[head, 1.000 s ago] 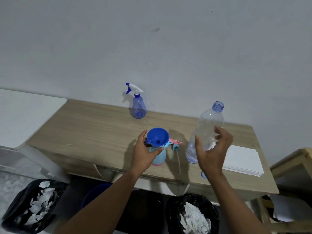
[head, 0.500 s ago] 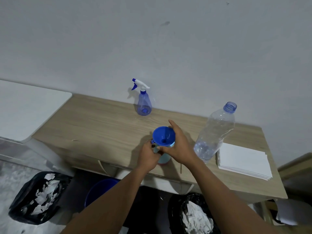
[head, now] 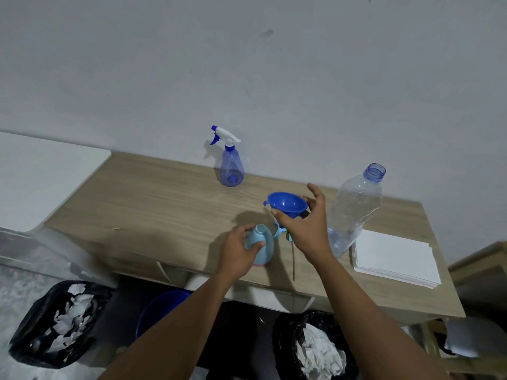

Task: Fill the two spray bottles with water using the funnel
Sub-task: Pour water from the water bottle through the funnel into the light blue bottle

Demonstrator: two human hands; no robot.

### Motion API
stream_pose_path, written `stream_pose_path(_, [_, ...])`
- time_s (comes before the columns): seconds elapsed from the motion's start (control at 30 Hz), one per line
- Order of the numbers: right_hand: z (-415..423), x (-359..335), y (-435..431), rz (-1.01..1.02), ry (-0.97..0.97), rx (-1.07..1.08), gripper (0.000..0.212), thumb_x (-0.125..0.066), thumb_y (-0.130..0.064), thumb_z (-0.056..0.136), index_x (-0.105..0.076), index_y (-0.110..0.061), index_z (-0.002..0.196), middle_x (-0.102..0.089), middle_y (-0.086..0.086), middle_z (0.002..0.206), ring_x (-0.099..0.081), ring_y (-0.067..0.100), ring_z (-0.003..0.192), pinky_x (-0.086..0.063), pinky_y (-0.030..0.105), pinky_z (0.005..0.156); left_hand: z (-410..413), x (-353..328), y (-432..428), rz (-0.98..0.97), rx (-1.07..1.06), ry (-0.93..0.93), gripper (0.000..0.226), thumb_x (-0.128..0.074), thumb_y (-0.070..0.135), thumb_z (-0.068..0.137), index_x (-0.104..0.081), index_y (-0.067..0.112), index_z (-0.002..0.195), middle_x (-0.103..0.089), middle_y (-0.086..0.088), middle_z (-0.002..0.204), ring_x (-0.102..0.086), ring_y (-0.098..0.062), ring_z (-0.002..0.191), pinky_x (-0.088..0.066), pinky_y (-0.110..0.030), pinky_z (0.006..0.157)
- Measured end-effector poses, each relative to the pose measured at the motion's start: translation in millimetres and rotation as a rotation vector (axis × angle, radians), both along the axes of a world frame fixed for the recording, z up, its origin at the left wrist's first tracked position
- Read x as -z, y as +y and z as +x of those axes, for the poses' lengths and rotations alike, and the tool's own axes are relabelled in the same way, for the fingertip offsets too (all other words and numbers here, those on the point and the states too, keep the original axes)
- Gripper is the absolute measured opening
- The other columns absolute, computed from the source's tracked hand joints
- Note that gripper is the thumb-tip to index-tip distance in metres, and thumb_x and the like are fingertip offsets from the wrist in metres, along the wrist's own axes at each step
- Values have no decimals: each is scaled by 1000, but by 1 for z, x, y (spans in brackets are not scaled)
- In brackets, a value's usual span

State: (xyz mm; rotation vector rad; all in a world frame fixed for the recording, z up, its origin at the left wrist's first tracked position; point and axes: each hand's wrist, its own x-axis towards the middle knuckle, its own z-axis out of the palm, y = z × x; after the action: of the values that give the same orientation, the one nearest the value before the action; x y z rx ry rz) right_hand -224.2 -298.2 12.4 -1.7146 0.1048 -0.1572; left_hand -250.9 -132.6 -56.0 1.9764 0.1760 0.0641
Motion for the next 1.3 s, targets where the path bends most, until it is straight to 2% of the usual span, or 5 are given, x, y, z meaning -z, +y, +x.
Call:
stream_pose_path(0.23, [-13, 37, -9, -241, 127, -44, 72, -95, -18, 58, -43, -20, 108, -56, -2, 110, -59, 16, 94, -49, 13, 66, 6, 5, 32, 31, -93, -37, 45, -82, 14, 76, -64, 16, 118, -66, 0, 118, -61, -8, 99, -50, -29, 88])
stream_pose_path(0.57, [-17, 77, 14, -871, 313, -425, 80, -77, -48, 56, -53, -28, 129, -56, 7, 117, -48, 29, 113, -49, 41, 91, 9, 7, 40, 17, -83, 9, 45, -81, 22, 79, -61, 27, 118, -64, 6, 119, -59, -7, 106, -52, -33, 91])
stream_pose_path(0.9, [-17, 93, 20, -952, 367, -391, 64, -78, -35, 68, -47, -20, 123, -55, 5, 118, -44, 28, 116, -45, 41, 92, 10, 10, 43, 33, -69, -4, 43, -82, 26, 78, -60, 31, 115, -64, 10, 118, -59, -5, 105, -52, -30, 87])
stream_pose_path(1.13, [-34, 81, -4, -707, 240, -250, 94, -79, -69, 51, -48, -26, 129, -44, -12, 120, -41, 10, 112, -40, 29, 91, 14, 18, 43, 66, -38, -26, 46, -82, 26, 77, -63, 24, 119, -65, 9, 117, -61, -7, 104, -53, -28, 83])
stream_pose_path(1.3, [-65, 99, -56, -598, 136, 44, 36, -71, -45, 85, -60, -21, 109, -54, -5, 103, -54, 14, 97, -49, 31, 83, 15, 16, 32, 35, 2, -16, 46, -81, 24, 79, -62, 21, 121, -65, 7, 118, -60, -9, 106, -46, -16, 78])
